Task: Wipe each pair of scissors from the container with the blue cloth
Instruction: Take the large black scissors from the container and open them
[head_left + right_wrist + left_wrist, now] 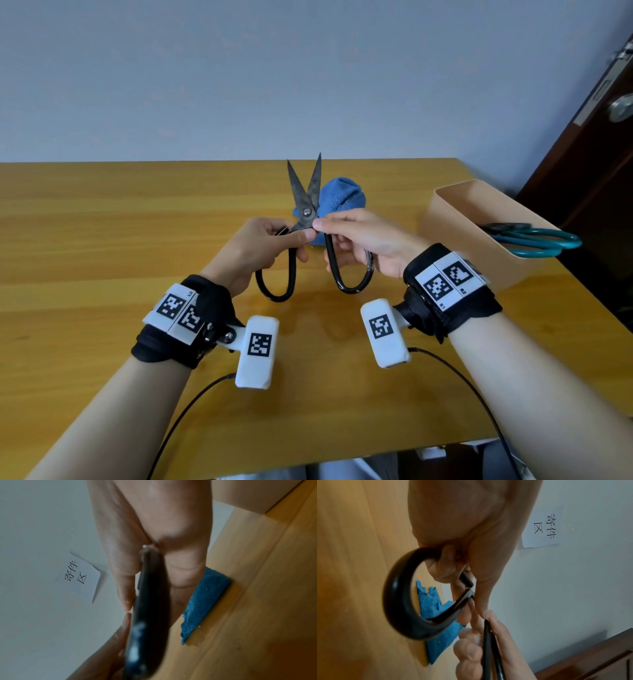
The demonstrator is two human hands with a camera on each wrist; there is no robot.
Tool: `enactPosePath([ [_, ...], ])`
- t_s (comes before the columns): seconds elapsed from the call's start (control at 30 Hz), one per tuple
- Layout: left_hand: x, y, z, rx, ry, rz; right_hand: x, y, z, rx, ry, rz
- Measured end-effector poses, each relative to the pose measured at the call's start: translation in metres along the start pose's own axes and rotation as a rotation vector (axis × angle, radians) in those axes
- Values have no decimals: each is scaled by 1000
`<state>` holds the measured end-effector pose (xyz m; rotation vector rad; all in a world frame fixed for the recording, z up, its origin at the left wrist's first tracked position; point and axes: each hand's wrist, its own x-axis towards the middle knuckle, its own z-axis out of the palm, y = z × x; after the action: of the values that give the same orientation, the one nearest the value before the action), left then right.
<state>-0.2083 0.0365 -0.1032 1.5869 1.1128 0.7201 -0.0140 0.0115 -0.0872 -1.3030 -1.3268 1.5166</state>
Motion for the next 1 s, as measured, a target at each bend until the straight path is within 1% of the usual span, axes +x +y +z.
enactPosePath([
  [0.17,-3,1,-6,18,-7,-6,3,6,-4,23,-13,44],
  [0.37,-3,0,-2,103,66,16,2,9,-9,-53,-85,107],
  [0.53,-3,-4,-7,206,1,60,-4,5,-15,-131,-251,136],
  [0.63,-3,-1,-9,243,-44,113,-7,6,-13,-100,-293,114],
  [0.73,-3,1,-13,263,-95,133,-7,8,-11,-21,-247,76],
  [0.83,0,1,-19,236,-88,73,-5,10,-12,55,-185,21],
  [0.93,1,1,-28,115,-93,1,-4,11,-13,83,-146,-14],
  [1.0,0,-2,-31,-63,-108,-31,-5,10,-13,105,-104,-31],
])
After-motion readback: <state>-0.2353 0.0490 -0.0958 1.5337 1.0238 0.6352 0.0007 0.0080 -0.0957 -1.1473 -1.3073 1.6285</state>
